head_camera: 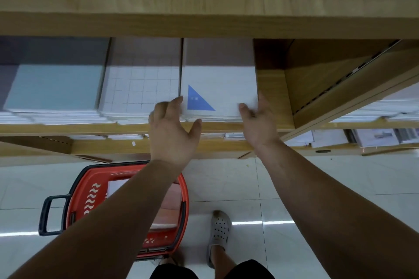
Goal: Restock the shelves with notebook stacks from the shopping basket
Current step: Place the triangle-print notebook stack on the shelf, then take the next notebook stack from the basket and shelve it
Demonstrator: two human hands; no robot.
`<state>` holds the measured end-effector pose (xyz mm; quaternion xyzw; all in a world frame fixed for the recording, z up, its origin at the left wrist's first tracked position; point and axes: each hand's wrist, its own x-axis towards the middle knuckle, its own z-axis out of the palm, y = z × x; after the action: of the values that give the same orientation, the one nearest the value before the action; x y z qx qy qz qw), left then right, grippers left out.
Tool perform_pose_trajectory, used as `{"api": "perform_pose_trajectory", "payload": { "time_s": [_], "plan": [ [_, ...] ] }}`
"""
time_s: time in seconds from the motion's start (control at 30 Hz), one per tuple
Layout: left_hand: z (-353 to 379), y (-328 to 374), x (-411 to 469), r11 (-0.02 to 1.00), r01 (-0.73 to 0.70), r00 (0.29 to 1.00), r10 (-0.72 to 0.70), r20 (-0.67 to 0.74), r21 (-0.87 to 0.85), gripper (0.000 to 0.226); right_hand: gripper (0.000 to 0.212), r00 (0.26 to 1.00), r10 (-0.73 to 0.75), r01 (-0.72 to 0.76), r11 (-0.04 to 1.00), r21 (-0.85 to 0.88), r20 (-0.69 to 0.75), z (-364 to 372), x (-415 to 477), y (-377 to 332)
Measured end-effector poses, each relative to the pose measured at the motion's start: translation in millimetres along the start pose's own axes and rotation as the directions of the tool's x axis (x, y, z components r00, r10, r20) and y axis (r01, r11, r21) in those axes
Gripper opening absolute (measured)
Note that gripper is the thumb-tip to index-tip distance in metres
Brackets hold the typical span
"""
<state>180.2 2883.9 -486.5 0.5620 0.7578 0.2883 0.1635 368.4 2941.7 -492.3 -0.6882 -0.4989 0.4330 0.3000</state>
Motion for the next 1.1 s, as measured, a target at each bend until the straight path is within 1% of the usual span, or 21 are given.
{"api": "perform_pose_trajectory", "payload": {
  "time_s": [0.03, 0.07, 0.1, 0.13, 0.17, 0.23, 0.33, 0.5, 0.63, 0.7, 0.73, 0.77, 0.83, 0.9, 0.93, 1.0, 1.1],
  "plan": [
    [1.4, -2.1, 6.2, 0.983, -0.096, 0.995, 0.096, 0.012, 0.158, 0.072, 0.046, 1.000, -0.006, 0.006, 1.000, 0.003, 0.008, 3.5, 4.5, -2.5],
    [4.1, -5.6, 13.8, 0.950, -0.147, 0.988, 0.128, 0.086, 0.276, 0.081, 0.047, 1.000, -0.014, 0.013, 1.000, 0.010, 0.009, 7.4, 10.1, -3.5],
    [4.5, -7.1, 21.6, 0.920, -0.170, 0.977, 0.111, 0.183, 0.352, 0.086, 0.048, 1.000, -0.013, 0.013, 1.000, 0.013, 0.013, 10.5, 14.3, -5.9],
    [5.4, -10.5, 29.7, 0.904, -0.188, 0.961, 0.089, 0.261, 0.384, 0.086, 0.048, 1.000, -0.003, 0.003, 1.000, 0.016, 0.014, 13.1, 18.6, -6.7],
    [5.3, -14.6, 37.3, 0.897, -0.208, 0.951, 0.092, 0.296, 0.389, 0.083, 0.048, 1.000, 0.006, -0.006, 1.000, 0.018, 0.013, 14.7, 21.6, -7.7],
    [3.9, -19.3, 48.9, 0.882, -0.257, 0.943, 0.138, 0.304, 0.396, 0.076, 0.049, 1.000, 0.007, -0.007, 1.000, 0.025, 0.017, 15.2, 25.4, -5.9],
    [1.9, -19.2, 55.0, 0.866, -0.302, 0.927, 0.170, 0.334, 0.398, 0.075, 0.049, 1.000, -0.009, 0.009, 1.000, 0.016, 0.023, 12.6, 27.8, -3.7],
    [4.0, -15.6, 52.2, 0.861, -0.295, 0.921, 0.141, 0.363, 0.415, 0.074, 0.049, 0.999, 0.016, -0.017, 1.000, 0.021, 0.038, 10.2, 32.6, -5.2],
    [-8.0, -7.8, 51.9, 0.846, -0.293, 0.894, 0.077, 0.442, 0.445, 0.078, 0.048, 1.000, 0.008, -0.008, 1.000, -0.009, 0.012, 11.7, 28.9, -8.2],
    [-18.5, -6.5, 47.7, 0.871, -0.277, 0.887, 0.069, 0.456, 0.406, 0.080, 0.052, 0.999, -0.012, 0.013, 1.000, 0.015, -0.041, 13.6, 19.6, -7.1],
    [-25.5, -10.4, 41.0, 0.896, -0.256, 0.902, 0.086, 0.423, 0.364, 0.079, 0.056, 0.997, -0.019, 0.021, 0.999, 0.026, -0.075, 16.4, 9.8, -5.4],
    [-31.4, -14.9, 34.1, 0.922, -0.236, 0.922, 0.113, 0.369, 0.307, 0.076, 0.061, 0.993, -0.020, 0.024, 0.999, 0.029, -0.117, 18.5, 0.9, -1.8],
    [-47.6, -31.9, 11.8, 0.952, -0.198, 0.963, 0.145, 0.227, 0.232, 0.063, 0.067, 0.984, -0.010, 0.016, 0.999, 0.030, -0.175, 26.1, -24.7, 5.4],
    [-64.4, -57.7, -15.8, 0.969, -0.138, 0.986, 0.114, 0.124, 0.203, 0.050, 0.073, 0.979, 0.044, -0.037, 0.999, 0.040, -0.197, 36.4, -56.1, 12.1],
    [-72.5, -72.1, -29.1, 0.976, -0.089, 0.990, 0.066, 0.122, 0.200, 0.045, 0.076, 0.976, 0.085, -0.079, 0.996, 0.040, -0.199, 43.2, -71.8, 16.0],
    [-87.8, -101.2, -54.5, 0.976, 0.018, 0.976, -0.065, 0.208, 0.219, 0.038, 0.077, 0.971, 0.156, -0.155, 0.988, 0.023, -0.183, 59.7, -101.4, 24.3],
    [-103.8, -152.9, -86.9, 0.961, 0.124, 0.903, -0.213, 0.373, 0.247, 0.033, 0.066, 0.970, 0.239, -0.241, 0.969, -0.048, -0.043, 95.5, -137.9, 40.9]
  ]
}}
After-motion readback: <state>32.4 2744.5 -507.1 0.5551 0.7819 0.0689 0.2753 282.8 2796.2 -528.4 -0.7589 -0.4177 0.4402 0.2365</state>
